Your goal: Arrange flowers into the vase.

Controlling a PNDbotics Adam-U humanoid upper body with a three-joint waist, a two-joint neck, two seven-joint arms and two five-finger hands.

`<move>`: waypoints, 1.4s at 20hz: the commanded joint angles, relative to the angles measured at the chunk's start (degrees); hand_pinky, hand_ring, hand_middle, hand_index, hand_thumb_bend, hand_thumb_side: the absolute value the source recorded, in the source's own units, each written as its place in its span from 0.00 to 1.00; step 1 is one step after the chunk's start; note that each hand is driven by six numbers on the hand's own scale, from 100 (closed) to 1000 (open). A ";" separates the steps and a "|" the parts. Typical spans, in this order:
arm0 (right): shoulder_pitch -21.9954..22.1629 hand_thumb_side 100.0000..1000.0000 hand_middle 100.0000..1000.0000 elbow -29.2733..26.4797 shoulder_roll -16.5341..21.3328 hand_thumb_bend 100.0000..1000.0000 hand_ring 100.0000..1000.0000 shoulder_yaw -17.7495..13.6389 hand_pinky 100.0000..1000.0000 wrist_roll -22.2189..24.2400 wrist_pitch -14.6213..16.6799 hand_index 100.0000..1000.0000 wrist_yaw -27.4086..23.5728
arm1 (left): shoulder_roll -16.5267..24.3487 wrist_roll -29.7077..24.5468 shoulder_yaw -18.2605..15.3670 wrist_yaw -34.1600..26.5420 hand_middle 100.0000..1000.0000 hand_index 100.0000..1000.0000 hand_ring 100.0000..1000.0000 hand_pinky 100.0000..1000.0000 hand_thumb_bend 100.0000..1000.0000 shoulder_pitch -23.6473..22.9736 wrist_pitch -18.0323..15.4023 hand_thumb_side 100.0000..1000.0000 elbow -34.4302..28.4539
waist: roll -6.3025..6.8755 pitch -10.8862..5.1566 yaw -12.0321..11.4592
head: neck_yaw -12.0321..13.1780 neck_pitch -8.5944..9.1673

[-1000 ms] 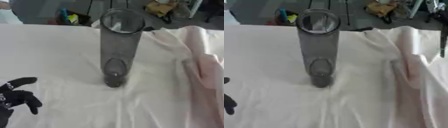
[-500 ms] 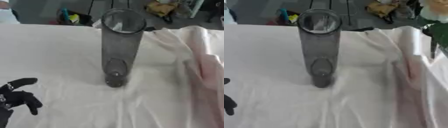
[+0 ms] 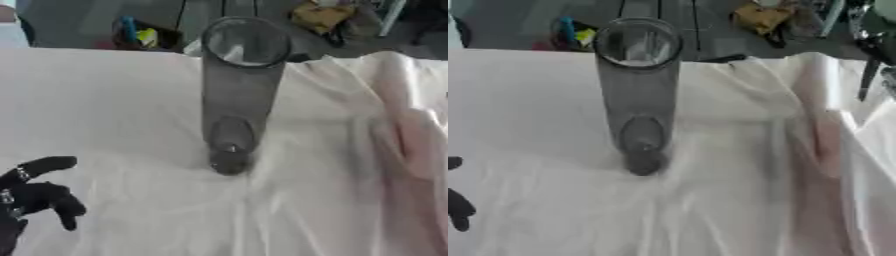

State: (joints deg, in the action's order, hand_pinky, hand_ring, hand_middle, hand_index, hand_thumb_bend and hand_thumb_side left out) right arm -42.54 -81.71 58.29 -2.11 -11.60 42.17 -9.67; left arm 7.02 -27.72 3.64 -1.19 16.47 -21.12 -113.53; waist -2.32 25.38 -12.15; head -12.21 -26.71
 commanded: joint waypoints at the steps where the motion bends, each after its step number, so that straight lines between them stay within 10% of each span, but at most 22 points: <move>1: -2.66 0.51 0.00 -0.47 2.78 0.00 0.30 -0.49 0.00 0.72 -3.21 0.00 -4.42 | 1.04 -0.09 0.31 -0.14 0.82 0.74 0.52 0.34 0.00 -0.05 0.23 1.00 -1.06 | -0.72 -2.20 0.01 | -0.14 -0.13; 15: -10.76 0.52 0.00 1.86 -0.17 0.00 0.14 -0.70 0.00 5.20 -9.25 0.00 -15.93 | 1.72 -0.29 0.57 -1.27 0.82 0.74 0.52 0.34 0.00 -0.18 0.82 1.00 -1.06 | -1.91 -3.85 -1.21 | -1.69 -0.28; 28: -15.59 0.54 0.00 2.30 -4.05 0.00 0.21 1.84 0.00 8.77 -14.56 0.00 -17.37 | 1.93 -1.00 0.97 -2.28 0.82 0.74 0.52 0.34 0.00 0.08 1.01 0.99 -1.06 | -2.35 -4.46 -3.10 | -3.08 -0.18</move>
State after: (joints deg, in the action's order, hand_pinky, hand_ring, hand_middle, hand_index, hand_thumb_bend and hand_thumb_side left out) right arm -56.96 -79.19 53.04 -0.14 -3.21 28.36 -27.25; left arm 8.05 -28.47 4.30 -3.18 16.13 -20.09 -113.53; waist -4.02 23.32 -15.32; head -15.08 -27.01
